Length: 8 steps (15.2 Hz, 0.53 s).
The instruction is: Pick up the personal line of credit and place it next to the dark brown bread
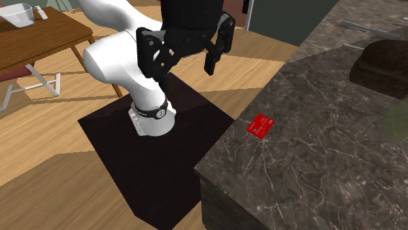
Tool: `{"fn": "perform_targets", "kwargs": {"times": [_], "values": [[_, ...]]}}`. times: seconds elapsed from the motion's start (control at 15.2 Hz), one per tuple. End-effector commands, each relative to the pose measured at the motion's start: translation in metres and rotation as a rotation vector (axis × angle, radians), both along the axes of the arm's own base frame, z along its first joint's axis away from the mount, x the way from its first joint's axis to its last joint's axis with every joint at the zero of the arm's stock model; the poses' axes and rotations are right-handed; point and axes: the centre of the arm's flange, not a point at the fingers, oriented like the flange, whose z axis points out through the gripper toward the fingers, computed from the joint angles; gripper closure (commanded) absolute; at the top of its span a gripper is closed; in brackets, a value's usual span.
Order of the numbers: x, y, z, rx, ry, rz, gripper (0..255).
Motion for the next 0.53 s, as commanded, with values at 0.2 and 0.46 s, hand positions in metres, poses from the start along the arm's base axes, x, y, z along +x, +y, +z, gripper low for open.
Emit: {"fn": "perform_targets", "kwargs": {"times": [0.2,0.46], "values": [[0.007,0.015,-0.029,0.052,0.039,-0.169,0],[0.018,0.036,-0.068,0.122,0.091,-0.394,0]]}}
